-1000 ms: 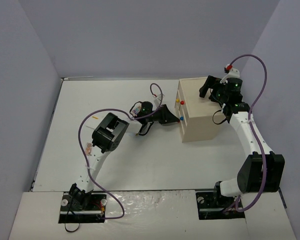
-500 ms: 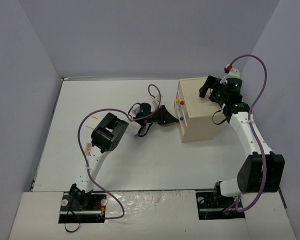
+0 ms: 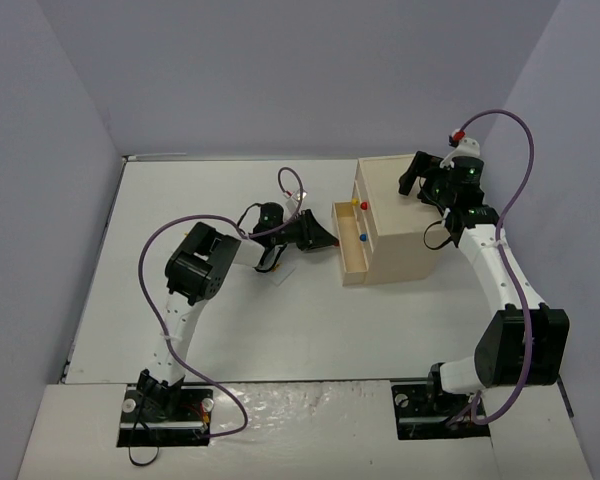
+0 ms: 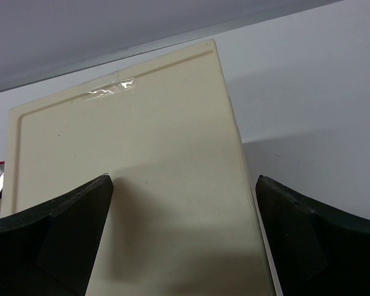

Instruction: Organize the makeup

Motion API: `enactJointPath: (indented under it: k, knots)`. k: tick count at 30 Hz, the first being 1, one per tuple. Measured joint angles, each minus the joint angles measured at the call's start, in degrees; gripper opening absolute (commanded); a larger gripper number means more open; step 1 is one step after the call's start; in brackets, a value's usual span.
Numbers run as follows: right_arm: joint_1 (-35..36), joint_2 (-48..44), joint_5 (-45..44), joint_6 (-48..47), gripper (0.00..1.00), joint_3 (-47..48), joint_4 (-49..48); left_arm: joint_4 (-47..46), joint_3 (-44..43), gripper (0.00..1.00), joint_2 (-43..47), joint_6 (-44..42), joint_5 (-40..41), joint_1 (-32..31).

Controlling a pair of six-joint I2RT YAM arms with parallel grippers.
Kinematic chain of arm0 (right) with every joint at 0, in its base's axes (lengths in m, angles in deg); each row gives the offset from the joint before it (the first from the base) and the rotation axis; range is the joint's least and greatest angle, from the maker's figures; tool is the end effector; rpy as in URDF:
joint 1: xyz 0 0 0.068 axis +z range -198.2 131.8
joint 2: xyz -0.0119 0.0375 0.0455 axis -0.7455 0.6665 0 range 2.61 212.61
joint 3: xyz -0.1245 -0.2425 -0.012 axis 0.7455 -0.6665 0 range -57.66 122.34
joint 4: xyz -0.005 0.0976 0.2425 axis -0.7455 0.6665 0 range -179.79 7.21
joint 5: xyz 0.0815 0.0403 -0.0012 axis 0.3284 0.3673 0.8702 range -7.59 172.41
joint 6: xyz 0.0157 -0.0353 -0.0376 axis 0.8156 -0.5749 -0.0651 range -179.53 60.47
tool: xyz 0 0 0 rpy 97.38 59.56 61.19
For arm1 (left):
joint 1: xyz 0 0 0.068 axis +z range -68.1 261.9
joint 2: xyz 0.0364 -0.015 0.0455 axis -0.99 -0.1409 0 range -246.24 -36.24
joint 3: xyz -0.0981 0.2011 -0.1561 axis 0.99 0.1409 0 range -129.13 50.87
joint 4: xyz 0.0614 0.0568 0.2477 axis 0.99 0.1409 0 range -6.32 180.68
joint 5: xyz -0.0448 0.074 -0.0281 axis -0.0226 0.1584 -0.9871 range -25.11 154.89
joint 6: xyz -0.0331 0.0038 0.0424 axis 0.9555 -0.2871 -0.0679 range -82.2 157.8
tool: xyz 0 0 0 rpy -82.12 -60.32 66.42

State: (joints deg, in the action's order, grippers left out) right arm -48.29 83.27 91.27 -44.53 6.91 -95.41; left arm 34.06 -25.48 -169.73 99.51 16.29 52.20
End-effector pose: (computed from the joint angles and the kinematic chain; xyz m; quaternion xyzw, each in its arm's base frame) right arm 0.3365 0.0049 0.3439 0.0517 0.7662 0.1417 0.6247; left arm 0.4052 -0.2619 0.1190 0.0718 0.7335 -0.6461 0.1981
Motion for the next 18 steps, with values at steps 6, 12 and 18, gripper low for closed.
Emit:
enactJointPath:
  k: [6,12,18]
  knots:
    - [-0.8,0.0,-0.1,0.6,0.98,-0.2,-0.3,4.8,1.9,0.0,2.9,-3.4,-0.9,1.4]
    - [-1.2,0.0,0.0,0.9,0.98,-0.3,-0.5,7.9,2.8,0.0,4.4,-5.9,-1.7,2.9]
    - [-1.6,0.0,0.0,1.1,0.98,-0.4,-0.5,8.0,3.9,0.0,5.1,-6.3,-2.2,3.4]
